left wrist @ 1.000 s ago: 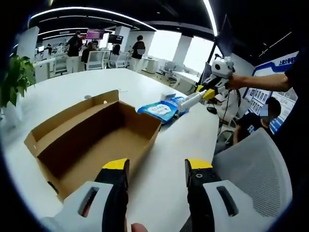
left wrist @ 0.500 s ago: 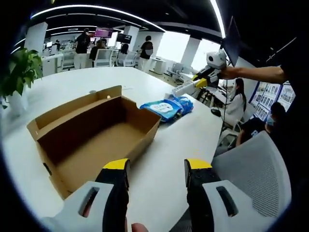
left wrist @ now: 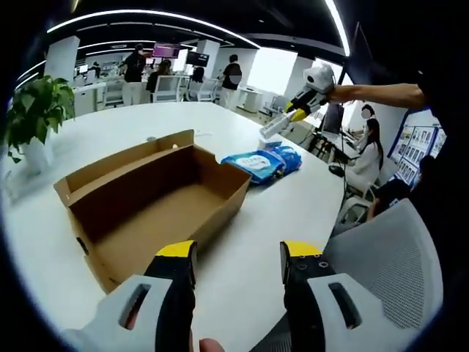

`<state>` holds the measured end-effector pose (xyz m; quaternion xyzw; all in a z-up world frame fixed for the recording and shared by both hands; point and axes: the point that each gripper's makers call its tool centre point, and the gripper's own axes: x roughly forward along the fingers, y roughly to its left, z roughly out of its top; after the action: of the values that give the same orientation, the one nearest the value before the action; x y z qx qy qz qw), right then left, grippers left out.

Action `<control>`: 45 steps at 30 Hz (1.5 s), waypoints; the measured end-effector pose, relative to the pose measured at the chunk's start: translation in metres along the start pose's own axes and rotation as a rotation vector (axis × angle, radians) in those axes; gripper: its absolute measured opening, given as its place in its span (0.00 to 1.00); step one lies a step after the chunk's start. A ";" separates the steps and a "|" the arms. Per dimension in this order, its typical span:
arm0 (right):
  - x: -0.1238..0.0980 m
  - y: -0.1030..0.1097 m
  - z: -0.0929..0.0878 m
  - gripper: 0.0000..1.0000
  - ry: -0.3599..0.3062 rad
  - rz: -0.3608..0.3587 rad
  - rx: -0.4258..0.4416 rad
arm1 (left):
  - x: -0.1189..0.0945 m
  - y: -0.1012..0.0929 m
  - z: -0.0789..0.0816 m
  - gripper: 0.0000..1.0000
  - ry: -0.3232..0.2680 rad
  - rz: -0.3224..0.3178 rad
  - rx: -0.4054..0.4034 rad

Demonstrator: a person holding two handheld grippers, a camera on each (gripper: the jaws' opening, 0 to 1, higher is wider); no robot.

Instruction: Operate the shoe box by opening the lid, removing the specified soft item, and placing it in the target area until the item is outside and the box remains undamaged.

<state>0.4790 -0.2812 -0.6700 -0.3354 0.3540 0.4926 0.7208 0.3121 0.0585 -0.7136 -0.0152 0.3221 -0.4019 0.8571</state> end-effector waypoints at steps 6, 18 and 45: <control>0.002 -0.033 -0.001 0.16 0.094 -0.019 -0.093 | -0.008 0.005 -0.003 0.46 -0.004 0.029 -0.014; 0.018 -0.064 0.001 0.16 0.201 -0.002 -0.195 | -0.018 0.009 -0.012 0.46 0.007 0.066 -0.026; 0.050 -0.077 -0.029 0.16 0.294 0.038 -0.224 | -0.012 0.014 -0.017 0.45 0.026 0.076 -0.054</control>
<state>0.5599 -0.3039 -0.7165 -0.4754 0.4045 0.4881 0.6101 0.3067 0.0803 -0.7244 -0.0209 0.3442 -0.3603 0.8668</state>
